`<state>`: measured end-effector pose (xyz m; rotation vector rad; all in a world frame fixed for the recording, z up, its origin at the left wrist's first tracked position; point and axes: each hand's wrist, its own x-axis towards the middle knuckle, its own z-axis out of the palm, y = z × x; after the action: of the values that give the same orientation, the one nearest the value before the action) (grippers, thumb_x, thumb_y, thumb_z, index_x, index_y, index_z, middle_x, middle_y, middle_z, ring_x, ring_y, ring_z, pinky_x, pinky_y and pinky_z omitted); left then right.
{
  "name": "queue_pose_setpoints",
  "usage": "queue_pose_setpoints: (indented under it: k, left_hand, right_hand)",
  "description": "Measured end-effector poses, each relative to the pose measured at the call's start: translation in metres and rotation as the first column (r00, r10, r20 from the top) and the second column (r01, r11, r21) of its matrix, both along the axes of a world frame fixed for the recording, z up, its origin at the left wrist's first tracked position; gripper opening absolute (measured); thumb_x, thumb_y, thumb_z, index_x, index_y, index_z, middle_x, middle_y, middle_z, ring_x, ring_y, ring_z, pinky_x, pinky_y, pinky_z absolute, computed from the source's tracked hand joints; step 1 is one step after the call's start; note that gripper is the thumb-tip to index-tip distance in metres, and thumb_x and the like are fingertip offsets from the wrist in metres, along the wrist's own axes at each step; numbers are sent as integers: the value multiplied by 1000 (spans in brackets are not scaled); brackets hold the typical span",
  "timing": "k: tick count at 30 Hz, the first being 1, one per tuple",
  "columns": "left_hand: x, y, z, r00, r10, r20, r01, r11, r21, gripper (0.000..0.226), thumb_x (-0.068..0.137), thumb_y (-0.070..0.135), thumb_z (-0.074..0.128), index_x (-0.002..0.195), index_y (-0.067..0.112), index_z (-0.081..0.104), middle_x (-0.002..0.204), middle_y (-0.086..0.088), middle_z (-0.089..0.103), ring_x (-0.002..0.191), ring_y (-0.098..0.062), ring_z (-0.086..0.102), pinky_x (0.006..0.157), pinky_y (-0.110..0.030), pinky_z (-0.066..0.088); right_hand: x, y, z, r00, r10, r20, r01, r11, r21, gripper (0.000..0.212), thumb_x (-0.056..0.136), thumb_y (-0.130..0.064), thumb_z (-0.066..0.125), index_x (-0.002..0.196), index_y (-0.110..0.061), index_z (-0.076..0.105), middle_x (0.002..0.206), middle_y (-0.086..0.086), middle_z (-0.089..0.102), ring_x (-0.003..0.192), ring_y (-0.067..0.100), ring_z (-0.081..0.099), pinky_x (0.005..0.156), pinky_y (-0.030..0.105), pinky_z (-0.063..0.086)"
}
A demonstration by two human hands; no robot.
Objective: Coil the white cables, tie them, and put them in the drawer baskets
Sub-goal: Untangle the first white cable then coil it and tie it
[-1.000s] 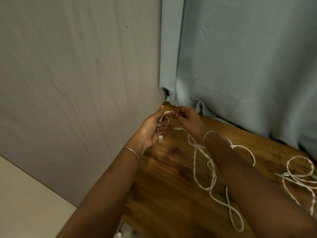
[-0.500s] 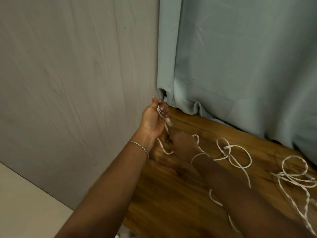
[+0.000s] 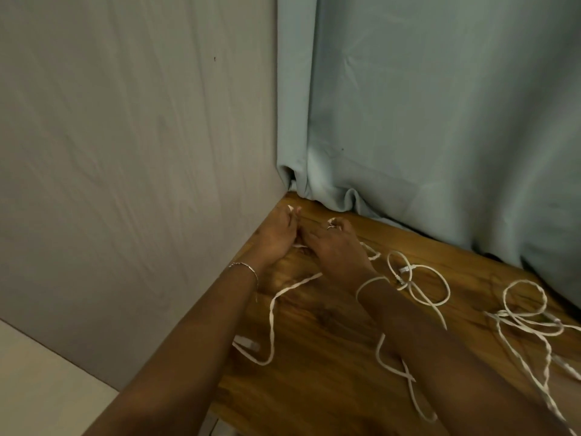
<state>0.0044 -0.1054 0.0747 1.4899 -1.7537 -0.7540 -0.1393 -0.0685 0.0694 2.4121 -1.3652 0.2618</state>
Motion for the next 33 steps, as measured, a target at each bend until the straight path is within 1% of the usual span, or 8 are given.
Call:
queue_pose_setpoints:
  k: [4,9,11,17,22,28,31,33]
  left_hand:
    - [4,3,-9,954,-149,260,113,983,146,44,104,33,31,68,12,45,73,-12,59,66,-18,50,70,-32,41]
    - [18,5,-13,975,-105,-195,186,865,465,59,78,67,55,92,11,68,87,-18,69,63,-28,62,61,-36,51]
    - [23,14,-4,957,-108,-268,236,826,512,62,71,78,57,87,19,70,75,-13,58,46,-17,42,44,-25,32]
    - [37,19,7,870,-172,-462,429,726,537,41,90,44,61,59,18,57,51,3,31,40,-8,20,41,-23,15]
    - [41,20,11,748,-109,-655,521,707,478,38,82,43,63,56,20,48,46,6,31,36,-6,21,37,-20,15]
    - [47,20,23,567,46,-823,576,692,435,37,81,36,62,54,19,43,41,7,28,31,-5,21,35,-19,9]
    - [45,18,26,493,117,-862,580,695,426,40,86,36,60,54,19,42,39,7,28,29,-5,22,31,-17,13]
    - [43,16,30,405,182,-896,588,699,408,45,93,36,53,53,19,42,37,7,28,27,-5,23,29,-17,14]
  right_hand:
    - [-11,-4,0,1000,6,-26,-5,999,34,25,72,-6,74,94,-15,66,87,6,68,79,28,65,72,42,49]
    - [-27,0,-15,1000,9,26,-12,994,107,50,69,-3,75,115,-14,61,119,9,62,106,28,62,77,39,53]
    - [-30,2,-20,1000,-27,16,25,994,106,62,67,-7,78,125,-16,57,130,7,58,118,26,58,87,44,51]
    - [-23,3,-17,990,-93,107,72,980,186,47,85,-37,47,129,-20,53,137,1,51,129,20,48,114,60,0]
    - [-10,-1,-8,879,-194,436,90,965,248,35,84,-15,62,117,-19,50,128,2,48,121,22,47,108,45,25]
    - [-27,-11,-17,553,-393,734,38,893,449,15,91,-27,60,106,-25,56,94,-9,64,96,16,60,96,41,42]
    - [-28,-10,-17,571,-353,741,-68,879,472,12,98,-25,52,103,-17,59,92,-2,64,83,12,59,70,25,43]
    - [-25,-8,-17,595,-334,731,-111,867,486,22,100,-29,47,111,-15,59,99,-1,64,87,8,56,77,24,39]
